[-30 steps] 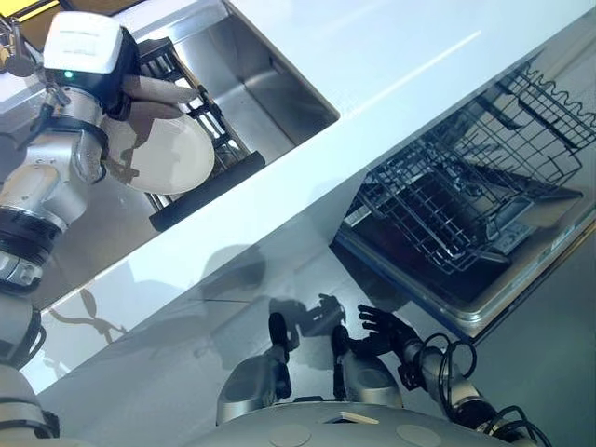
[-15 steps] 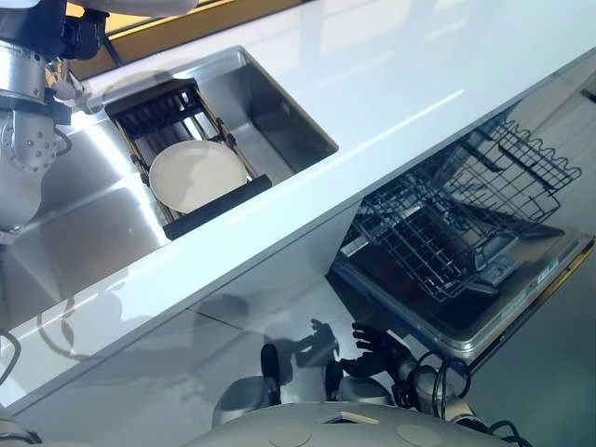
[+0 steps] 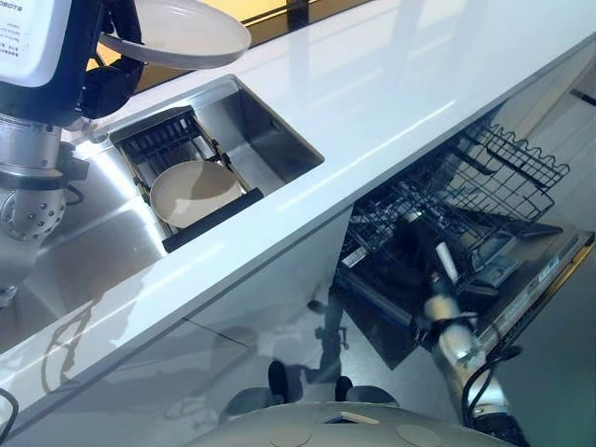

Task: Pick up plates and place into dishwasher.

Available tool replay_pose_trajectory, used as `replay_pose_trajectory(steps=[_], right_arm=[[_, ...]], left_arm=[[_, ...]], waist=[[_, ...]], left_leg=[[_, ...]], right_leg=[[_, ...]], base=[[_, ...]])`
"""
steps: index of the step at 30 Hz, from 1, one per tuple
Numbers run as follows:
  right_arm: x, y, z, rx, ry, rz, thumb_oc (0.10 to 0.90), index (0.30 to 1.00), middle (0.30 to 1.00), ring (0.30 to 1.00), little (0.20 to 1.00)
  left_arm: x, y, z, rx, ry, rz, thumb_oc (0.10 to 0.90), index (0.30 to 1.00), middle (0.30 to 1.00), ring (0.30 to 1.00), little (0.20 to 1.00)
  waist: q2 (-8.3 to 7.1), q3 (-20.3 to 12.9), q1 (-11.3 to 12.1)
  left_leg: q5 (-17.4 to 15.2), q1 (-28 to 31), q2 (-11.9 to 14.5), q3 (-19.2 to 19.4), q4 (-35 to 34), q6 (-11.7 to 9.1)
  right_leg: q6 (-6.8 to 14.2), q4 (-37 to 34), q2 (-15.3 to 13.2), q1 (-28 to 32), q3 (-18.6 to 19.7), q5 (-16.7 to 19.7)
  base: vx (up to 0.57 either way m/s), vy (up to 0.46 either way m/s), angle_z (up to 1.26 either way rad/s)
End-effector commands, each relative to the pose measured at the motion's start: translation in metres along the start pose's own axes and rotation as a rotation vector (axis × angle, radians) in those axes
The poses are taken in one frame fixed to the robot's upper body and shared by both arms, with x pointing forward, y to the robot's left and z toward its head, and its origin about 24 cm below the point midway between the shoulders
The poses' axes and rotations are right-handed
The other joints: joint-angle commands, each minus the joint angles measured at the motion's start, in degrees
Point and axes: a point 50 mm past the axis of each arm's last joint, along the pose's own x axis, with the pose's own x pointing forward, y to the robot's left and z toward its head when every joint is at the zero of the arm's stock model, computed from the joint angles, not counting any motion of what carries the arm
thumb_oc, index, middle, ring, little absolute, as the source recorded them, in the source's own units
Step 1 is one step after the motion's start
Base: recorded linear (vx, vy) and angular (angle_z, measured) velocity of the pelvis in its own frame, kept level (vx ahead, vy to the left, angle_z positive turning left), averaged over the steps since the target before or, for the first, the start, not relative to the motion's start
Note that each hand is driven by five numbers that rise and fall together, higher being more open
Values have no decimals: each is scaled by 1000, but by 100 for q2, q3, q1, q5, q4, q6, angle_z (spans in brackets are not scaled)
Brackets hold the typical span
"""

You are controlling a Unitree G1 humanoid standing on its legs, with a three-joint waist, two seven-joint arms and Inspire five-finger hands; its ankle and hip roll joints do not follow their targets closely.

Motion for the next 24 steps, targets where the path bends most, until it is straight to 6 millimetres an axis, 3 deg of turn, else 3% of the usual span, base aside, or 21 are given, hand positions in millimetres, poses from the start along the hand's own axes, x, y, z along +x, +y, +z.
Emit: replay_pose_trajectory(steps=[1,6,11,16,24], right_arm=[[22,-26,80,-103,-480,-156,800,900,900,900,900],[23,-36,123,-188,-735,-213,800,900,900,900,900],[22,-18,165,-379,-992,-86,800,900,900,900,900],[28,6,188,-573,-1051,160,800,900,900,900,900],[44,36,204,-677,-1051,318,800,900,900,900,900]], left_arm=[[16,40,-17,36,42,223,100,300,300,300,200],[17,36,-5,-34,3,181,100,300,300,300,200],[23,28,12,-123,-42,162,100,300,300,300,200],[30,17,29,-241,-90,126,100,300,300,300,200],[32,-7,53,-543,-112,3,100,300,300,300,200]], waist=[[23,-473,-138],[25,-511,-91],[-5,-531,4],[-95,-552,133],[-201,-587,288]], left_leg=[[-929,332,-211,3,66,-61],[-902,338,-198,14,51,-81],[-869,297,-199,8,55,-117],[-843,254,-210,-4,72,-147],[-817,250,-217,-75,79,-161]], right_leg=[[311,341,280,-386,125,-155],[300,301,299,-363,104,-116],[298,257,300,-346,35,-81],[295,226,272,-329,-69,-60],[259,186,259,-265,-185,-49]], base=[[3,-13,-4],[5,-17,-7],[-21,-20,-5],[-38,-24,0],[-6,-7,3]])
